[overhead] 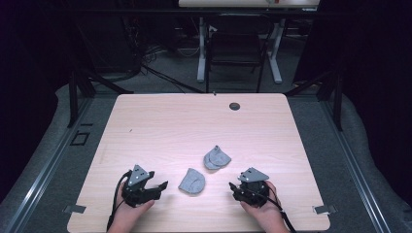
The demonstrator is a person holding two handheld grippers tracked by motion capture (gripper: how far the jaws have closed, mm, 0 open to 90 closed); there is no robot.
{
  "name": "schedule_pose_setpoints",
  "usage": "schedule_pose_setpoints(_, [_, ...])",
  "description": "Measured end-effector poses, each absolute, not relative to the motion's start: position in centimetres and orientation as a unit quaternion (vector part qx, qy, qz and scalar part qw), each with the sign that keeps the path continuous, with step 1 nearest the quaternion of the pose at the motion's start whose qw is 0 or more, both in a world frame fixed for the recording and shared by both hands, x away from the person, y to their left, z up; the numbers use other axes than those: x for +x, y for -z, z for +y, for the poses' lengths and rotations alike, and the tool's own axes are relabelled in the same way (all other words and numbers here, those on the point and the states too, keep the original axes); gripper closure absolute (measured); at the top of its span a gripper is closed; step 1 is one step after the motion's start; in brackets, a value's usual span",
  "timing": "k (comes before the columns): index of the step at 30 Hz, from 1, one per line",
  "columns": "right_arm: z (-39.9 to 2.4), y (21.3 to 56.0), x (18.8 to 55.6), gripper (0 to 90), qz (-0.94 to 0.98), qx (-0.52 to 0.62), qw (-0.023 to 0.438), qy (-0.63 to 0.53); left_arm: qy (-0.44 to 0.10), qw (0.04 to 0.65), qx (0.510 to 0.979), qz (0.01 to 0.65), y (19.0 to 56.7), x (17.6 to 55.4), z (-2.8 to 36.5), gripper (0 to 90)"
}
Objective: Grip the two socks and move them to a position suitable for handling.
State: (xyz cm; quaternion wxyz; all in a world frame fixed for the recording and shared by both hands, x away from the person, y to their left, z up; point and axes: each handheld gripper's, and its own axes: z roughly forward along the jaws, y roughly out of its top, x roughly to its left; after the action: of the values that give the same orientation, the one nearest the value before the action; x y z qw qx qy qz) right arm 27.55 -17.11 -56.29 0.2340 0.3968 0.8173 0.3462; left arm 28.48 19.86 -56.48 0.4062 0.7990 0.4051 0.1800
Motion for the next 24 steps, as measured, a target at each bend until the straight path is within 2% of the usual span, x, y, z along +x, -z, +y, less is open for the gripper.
schedule_pose_setpoints(7, [-16.8, 56.5, 27.5, 49.9, 0.826, 0.39, 0.239, -0.329, -0.176, 0.396, 0.806, 0.404, 56.8, 28.5, 19.4, 37.3])
schedule_pose_setpoints(14, [-16.2, 56.8, 27.4, 53.3, 0.836, 0.387, 0.21, -0.329, -0.183, 0.396, 0.805, 0.402, 56.6, 28.2, 19.2, 44.3])
schedule_pose_setpoints(24, [-16.5, 56.4, 27.4, 56.6, 0.826, 0.398, 0.199, -0.346, -0.175, 0.405, 0.807, 0.392, 56.4, 27.9, 18.4, 51.5])
